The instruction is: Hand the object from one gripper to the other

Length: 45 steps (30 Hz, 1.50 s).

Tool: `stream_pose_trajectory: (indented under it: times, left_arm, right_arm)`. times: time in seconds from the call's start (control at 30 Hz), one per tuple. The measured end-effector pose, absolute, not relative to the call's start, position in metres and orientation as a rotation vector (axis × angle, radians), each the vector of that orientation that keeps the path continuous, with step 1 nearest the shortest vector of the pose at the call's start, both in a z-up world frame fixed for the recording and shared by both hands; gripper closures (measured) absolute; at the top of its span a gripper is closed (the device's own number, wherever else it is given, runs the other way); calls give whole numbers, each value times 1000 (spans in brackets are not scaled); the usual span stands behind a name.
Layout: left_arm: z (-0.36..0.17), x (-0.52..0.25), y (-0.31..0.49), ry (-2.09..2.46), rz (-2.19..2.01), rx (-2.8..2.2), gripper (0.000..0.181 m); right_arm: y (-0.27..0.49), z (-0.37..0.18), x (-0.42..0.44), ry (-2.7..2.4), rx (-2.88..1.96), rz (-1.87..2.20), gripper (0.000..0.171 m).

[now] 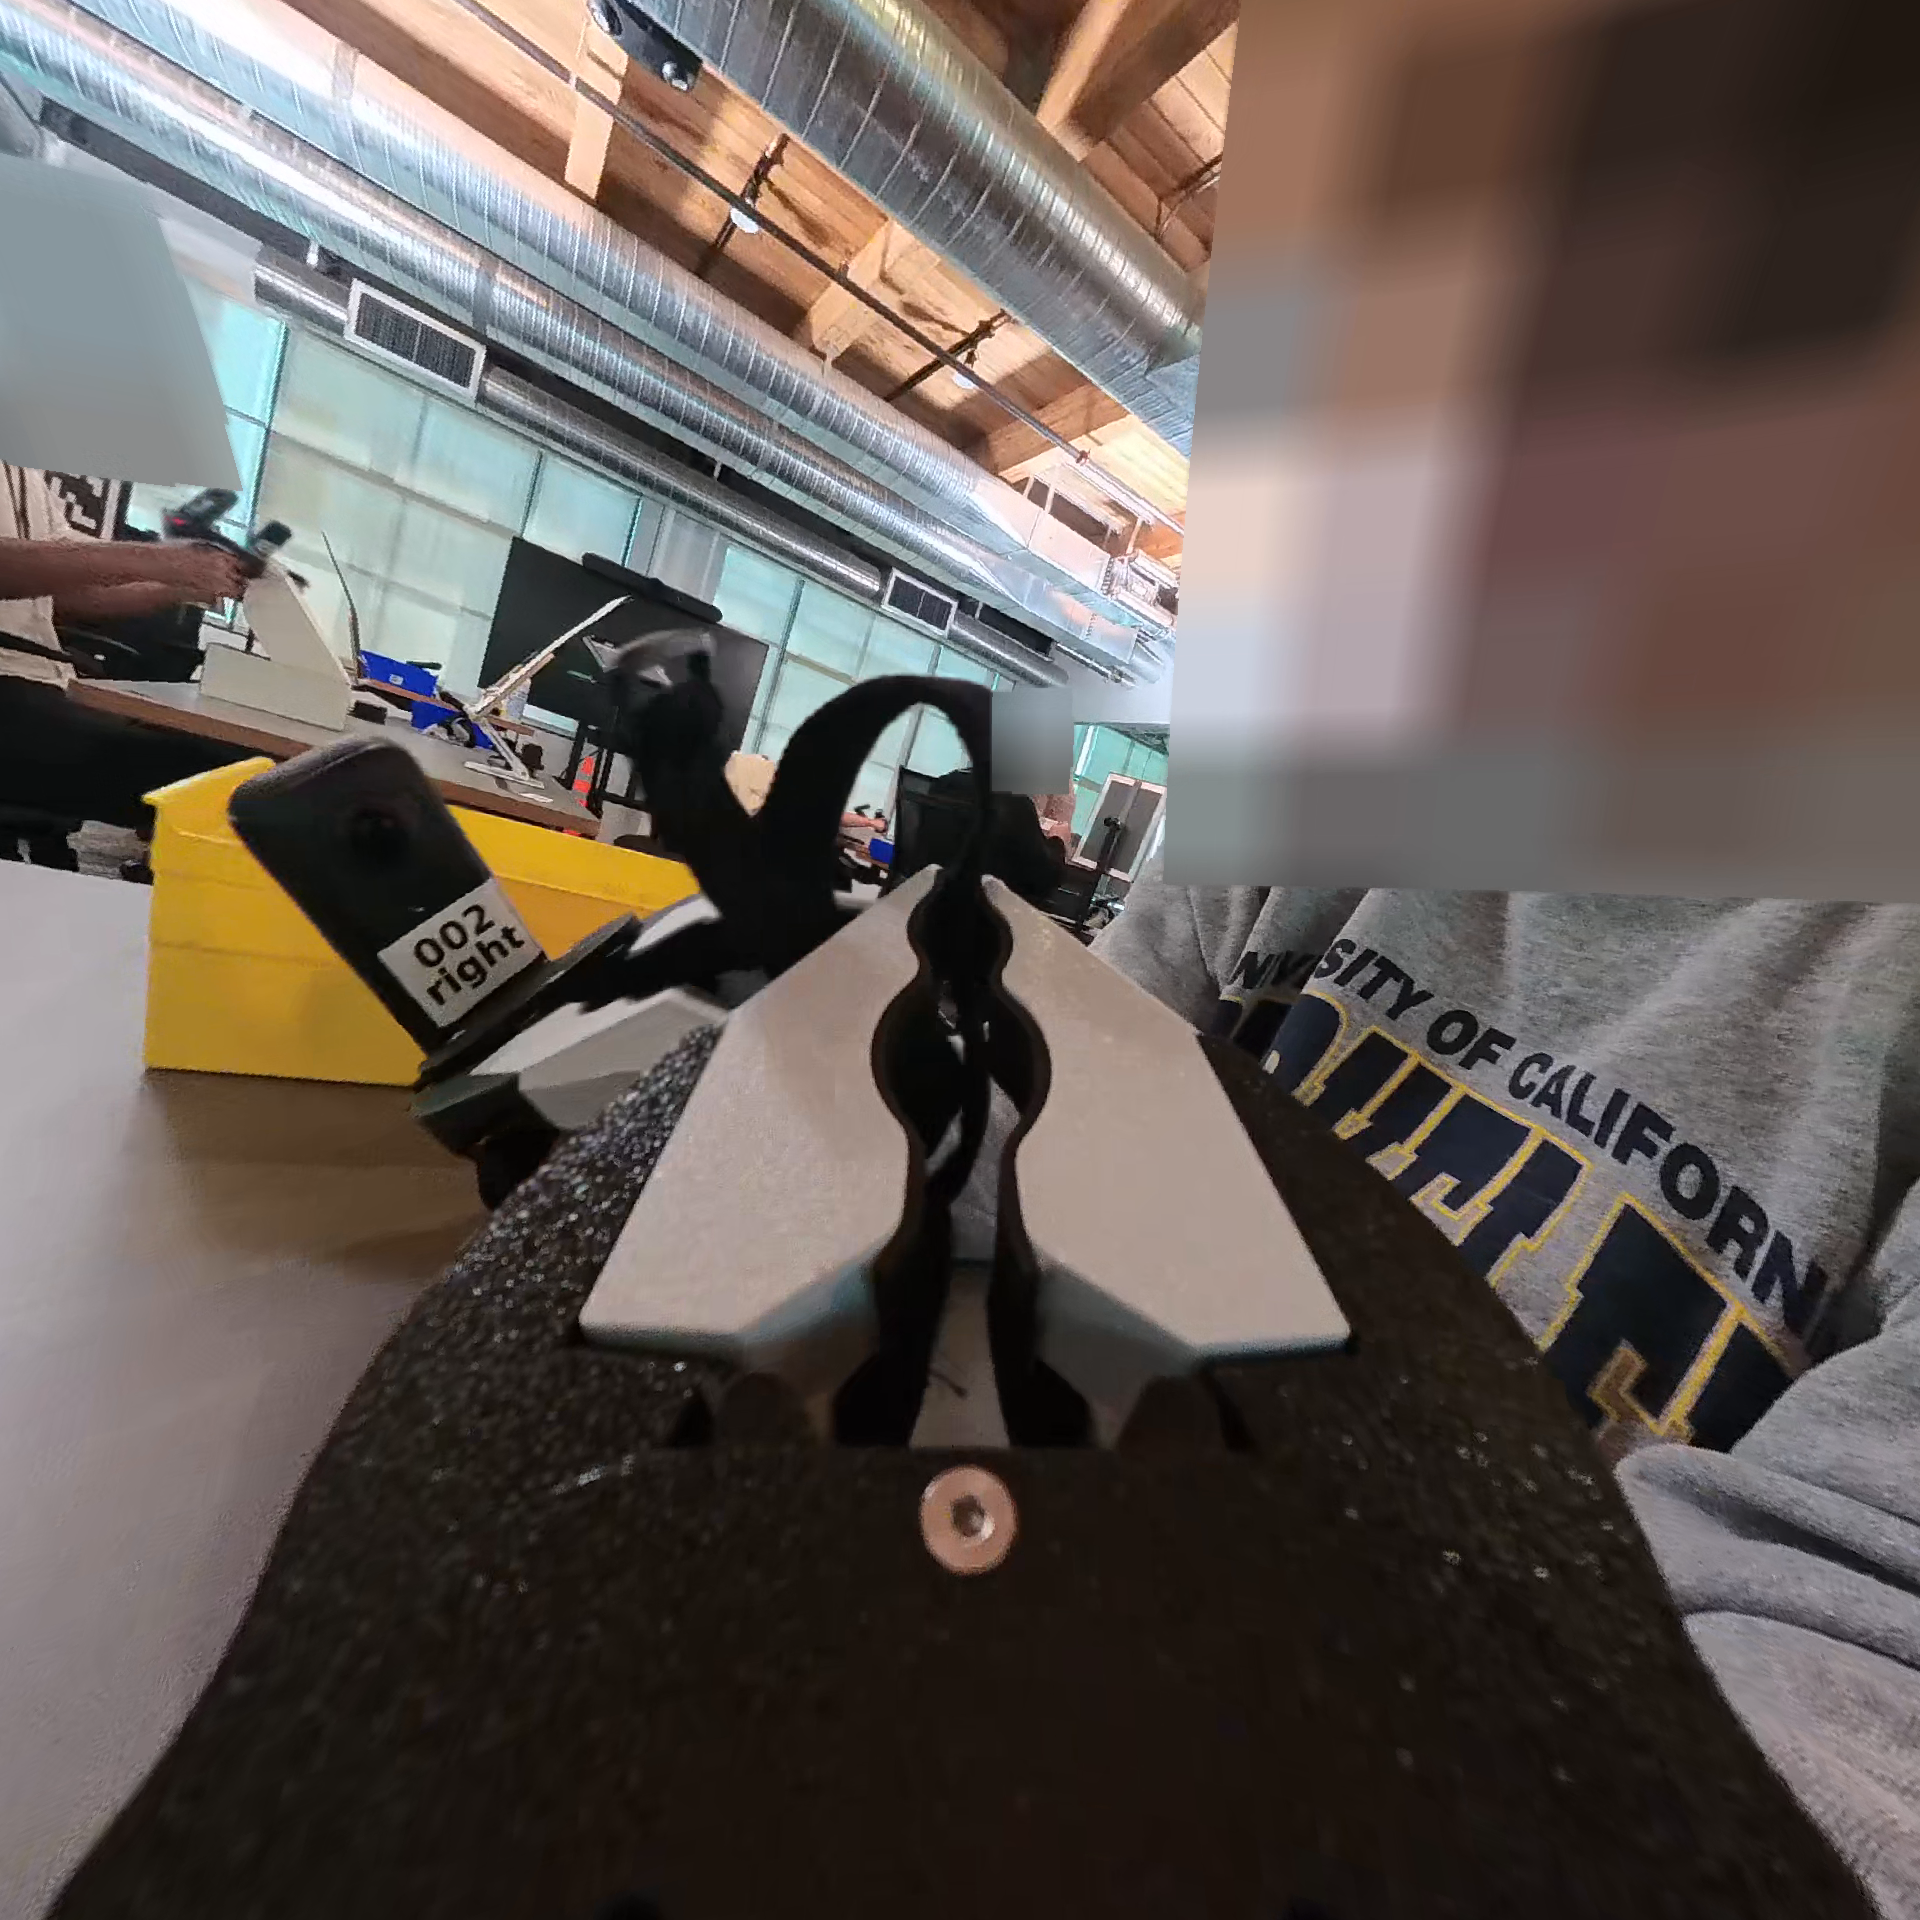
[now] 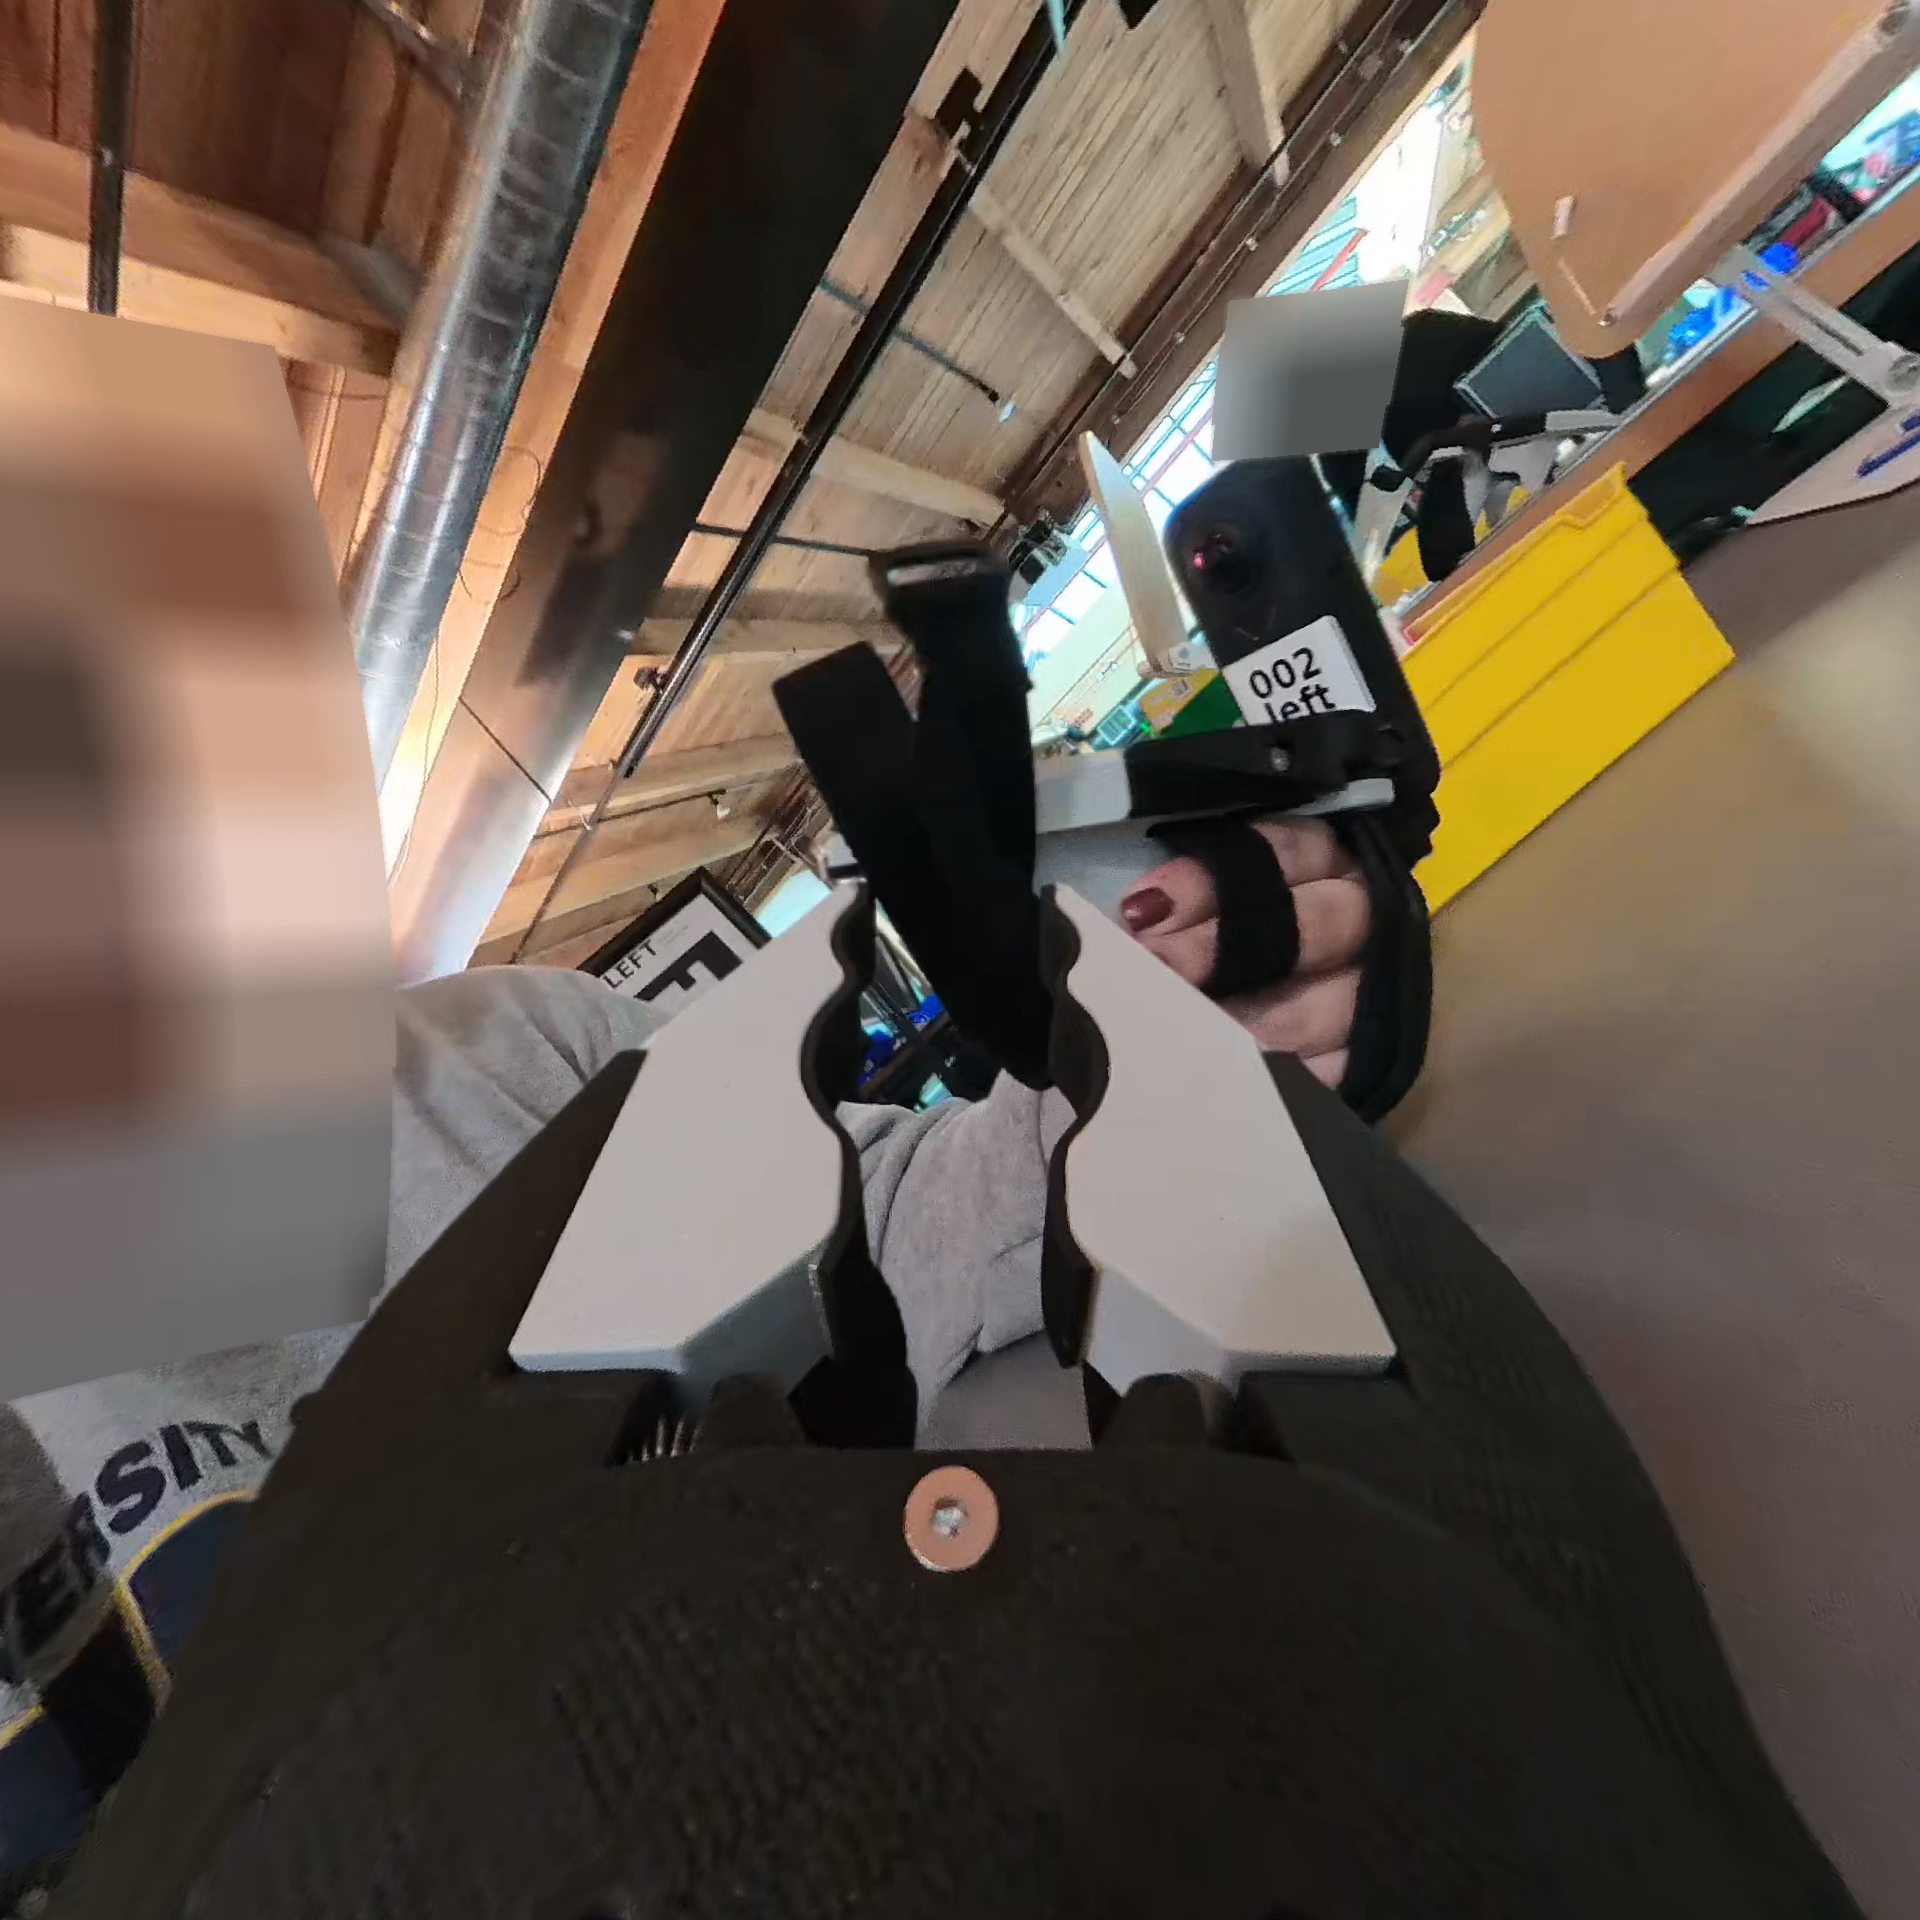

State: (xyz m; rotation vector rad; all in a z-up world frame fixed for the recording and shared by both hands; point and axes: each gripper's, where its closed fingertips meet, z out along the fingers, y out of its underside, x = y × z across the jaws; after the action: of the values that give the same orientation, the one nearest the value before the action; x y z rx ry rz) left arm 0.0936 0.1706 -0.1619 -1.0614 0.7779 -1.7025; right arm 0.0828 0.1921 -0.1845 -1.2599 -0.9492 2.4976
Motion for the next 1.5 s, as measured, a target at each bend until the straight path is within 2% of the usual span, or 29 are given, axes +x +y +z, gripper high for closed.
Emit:
stream_pose_trajectory:
  times: [0.03, 0.2, 0.33, 0.43, 0.57, 0.63, 0.73, 0.8, 0.93, 1.07, 1.2, 1.37, 1.5]
  left_arm:
    - [-162, 92, 172, 768, -1698, -1068, 180]
    - [-171, 89, 184, 712, -1661, -1150, 180]
    - [-173, 86, 199, 628, -1617, -1196, 176]
    - [-176, 79, 216, 542, -1524, -1237, 139]
    - [-189, 55, 253, 370, -1183, -1350, 77]
    - [-199, 34, 271, 308, -901, -1400, 60]
    - [-195, 6, 278, 265, -573, -1355, 60]
    - [-183, -8, 274, 247, -437, -1293, 69]
    - [-169, -26, 265, 208, -275, -1237, 71]
    - [-172, -31, 267, 195, -227, -1253, 74]
    - [-178, -22, 272, 235, -209, -1288, 74]
    - [-181, -11, 274, 302, -141, -1301, 74]
    - [-184, -8, 277, 306, -154, -1317, 74]
  right_arm:
    - [192, -182, 84, -952, -1238, 2494, 143]
    - [203, -181, 86, -954, -1197, 2289, 166]
    - [221, -188, 82, -964, -1225, 1967, 169]
    - [240, -190, 83, -932, -1221, 1686, 170]
    - [263, -195, 88, -947, -1166, 1185, 169]
    - [267, -198, 89, -979, -1124, 952, 170]
    - [270, -207, 84, -1033, -1110, 710, 170]
    - [269, -201, 85, -1020, -1087, 608, 170]
    - [254, -133, 120, -823, -962, 458, 170]
    - [237, -82, 178, -729, -1045, 467, 170]
    - [256, -57, 282, -702, -1274, 198, 171]
    - [305, -105, 406, -701, -1766, -238, 170]
    - [334, -156, 430, -791, -1953, -300, 170]
